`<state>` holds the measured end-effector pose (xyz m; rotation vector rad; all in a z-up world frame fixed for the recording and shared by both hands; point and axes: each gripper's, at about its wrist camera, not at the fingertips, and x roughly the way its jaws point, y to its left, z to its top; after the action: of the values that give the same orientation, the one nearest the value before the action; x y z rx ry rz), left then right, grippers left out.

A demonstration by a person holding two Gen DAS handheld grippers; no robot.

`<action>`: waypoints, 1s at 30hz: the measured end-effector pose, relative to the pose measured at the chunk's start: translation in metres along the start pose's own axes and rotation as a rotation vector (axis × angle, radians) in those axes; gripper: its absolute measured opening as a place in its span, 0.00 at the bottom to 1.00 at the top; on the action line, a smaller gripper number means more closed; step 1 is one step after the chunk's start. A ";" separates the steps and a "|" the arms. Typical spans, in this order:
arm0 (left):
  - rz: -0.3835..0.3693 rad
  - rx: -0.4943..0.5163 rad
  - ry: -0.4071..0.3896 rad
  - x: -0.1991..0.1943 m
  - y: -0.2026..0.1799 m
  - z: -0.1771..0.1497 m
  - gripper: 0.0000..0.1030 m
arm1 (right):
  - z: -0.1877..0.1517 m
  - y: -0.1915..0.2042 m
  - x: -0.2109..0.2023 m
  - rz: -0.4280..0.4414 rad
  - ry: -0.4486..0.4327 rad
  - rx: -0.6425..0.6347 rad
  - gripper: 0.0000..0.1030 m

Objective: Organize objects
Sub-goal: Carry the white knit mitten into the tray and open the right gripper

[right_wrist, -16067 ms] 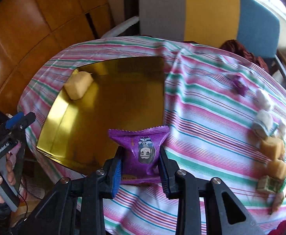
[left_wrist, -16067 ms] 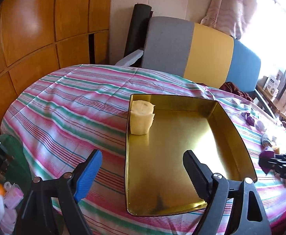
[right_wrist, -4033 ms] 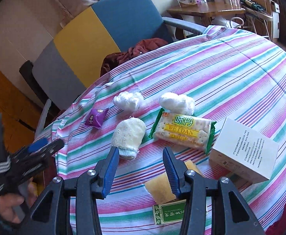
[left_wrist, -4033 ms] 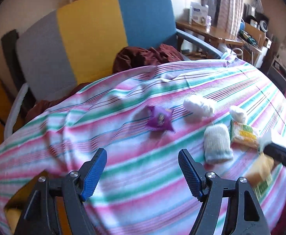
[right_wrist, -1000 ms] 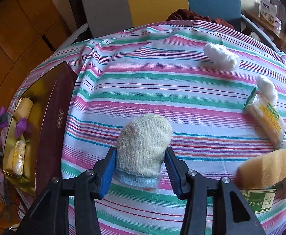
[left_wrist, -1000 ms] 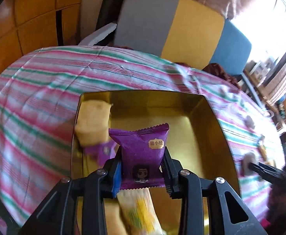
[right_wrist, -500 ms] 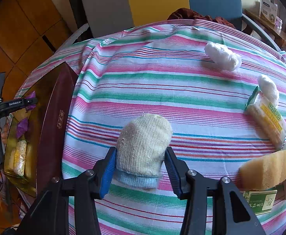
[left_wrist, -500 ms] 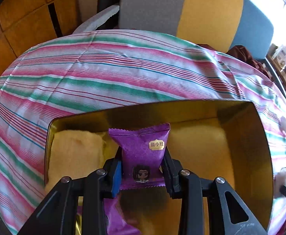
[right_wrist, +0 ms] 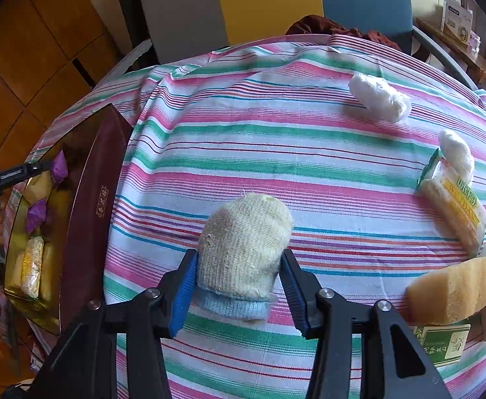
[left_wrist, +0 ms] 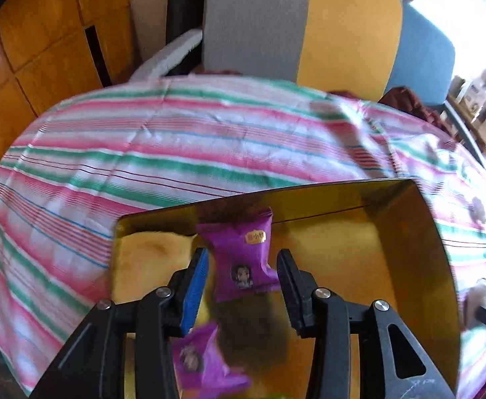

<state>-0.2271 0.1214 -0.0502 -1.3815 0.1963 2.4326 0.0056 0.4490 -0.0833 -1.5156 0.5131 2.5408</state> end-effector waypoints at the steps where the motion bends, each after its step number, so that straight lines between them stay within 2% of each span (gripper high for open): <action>1: 0.000 0.002 -0.022 -0.012 0.002 -0.004 0.44 | 0.000 0.001 0.000 -0.003 -0.003 -0.004 0.48; 4: -0.008 -0.013 -0.087 -0.049 0.010 -0.025 0.50 | 0.000 0.001 -0.005 -0.011 -0.023 -0.001 0.48; 8: -0.014 -0.056 -0.147 -0.091 0.026 -0.062 0.55 | 0.007 0.012 -0.025 0.023 -0.067 0.003 0.48; 11: -0.006 -0.075 -0.150 -0.104 0.034 -0.090 0.55 | 0.016 0.044 -0.045 0.073 -0.111 -0.040 0.48; 15: -0.019 -0.123 -0.139 -0.110 0.048 -0.114 0.55 | 0.029 0.118 -0.058 0.173 -0.132 -0.160 0.48; 18: -0.029 -0.160 -0.140 -0.114 0.059 -0.128 0.55 | 0.036 0.171 -0.045 0.222 -0.104 -0.235 0.48; 22: -0.028 -0.179 -0.150 -0.119 0.068 -0.143 0.55 | 0.045 0.221 -0.005 0.253 -0.029 -0.260 0.48; 30: -0.023 -0.225 -0.159 -0.122 0.091 -0.161 0.57 | 0.048 0.282 0.069 0.203 0.077 -0.304 0.48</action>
<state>-0.0716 -0.0362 -0.0340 -1.2597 -0.1357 2.5941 -0.1483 0.1996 -0.0614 -1.7470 0.3130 2.8305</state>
